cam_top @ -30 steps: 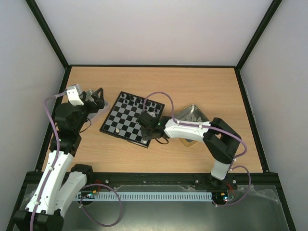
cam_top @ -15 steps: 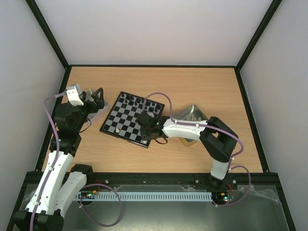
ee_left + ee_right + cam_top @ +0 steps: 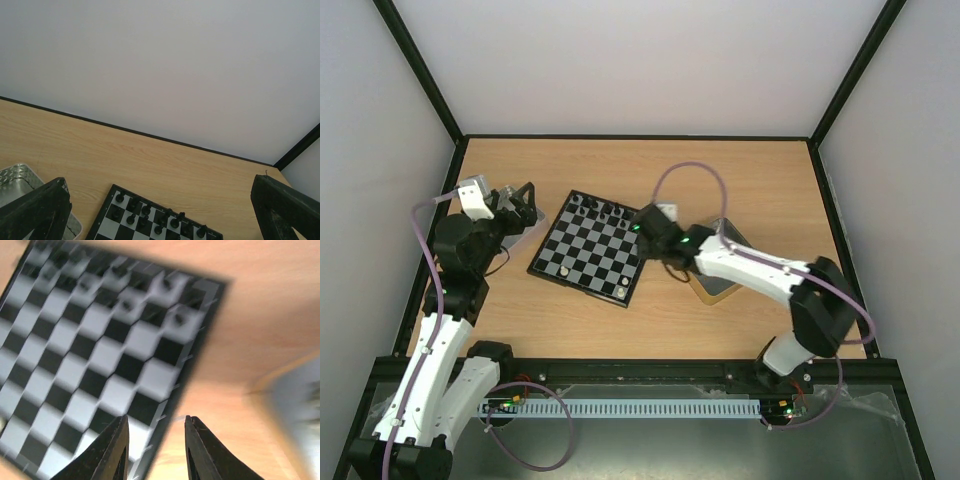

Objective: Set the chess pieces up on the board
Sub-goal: Pick up the chess piece from the storage box.

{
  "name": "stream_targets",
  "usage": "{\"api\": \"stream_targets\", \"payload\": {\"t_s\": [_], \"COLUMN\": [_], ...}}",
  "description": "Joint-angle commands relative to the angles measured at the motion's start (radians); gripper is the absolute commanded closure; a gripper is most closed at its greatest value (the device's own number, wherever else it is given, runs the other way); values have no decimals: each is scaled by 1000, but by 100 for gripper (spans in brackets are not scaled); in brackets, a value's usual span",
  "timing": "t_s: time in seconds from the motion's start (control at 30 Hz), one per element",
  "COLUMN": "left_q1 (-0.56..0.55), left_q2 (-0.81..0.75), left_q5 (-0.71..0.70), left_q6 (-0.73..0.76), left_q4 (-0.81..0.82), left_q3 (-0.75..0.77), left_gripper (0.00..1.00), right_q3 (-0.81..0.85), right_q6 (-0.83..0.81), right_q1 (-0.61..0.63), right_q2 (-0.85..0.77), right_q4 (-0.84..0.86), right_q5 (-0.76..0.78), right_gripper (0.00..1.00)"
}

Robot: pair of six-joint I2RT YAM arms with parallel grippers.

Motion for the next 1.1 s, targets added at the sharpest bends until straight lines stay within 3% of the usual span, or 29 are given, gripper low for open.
{"api": "stream_targets", "payload": {"t_s": [0.0,0.2,0.47,0.67,1.07], "left_q1": [5,4,4,4,5], "left_q2": [-12,-10,-9,-9,-6], "left_q5": [-1,2,3,2,0], "left_q6": [1,0,-1,0,1], "left_q4": [16,17,19,17,17], "left_q3": [-11,-11,-13,-12,-11], "left_gripper": [1,1,1,1,0], "right_q3": [-99,-223,-254,-231,-176], "right_q6": [51,34,-51,-89,-159], "right_q1": [-155,-377,-539,-593,-610], "right_q2": [-150,-244,-138,-45,76], "right_q4": [-21,3,67,102,122], "right_q5": [157,123,-17,-21,-5], "right_gripper": [70,70,69,81,81]}}
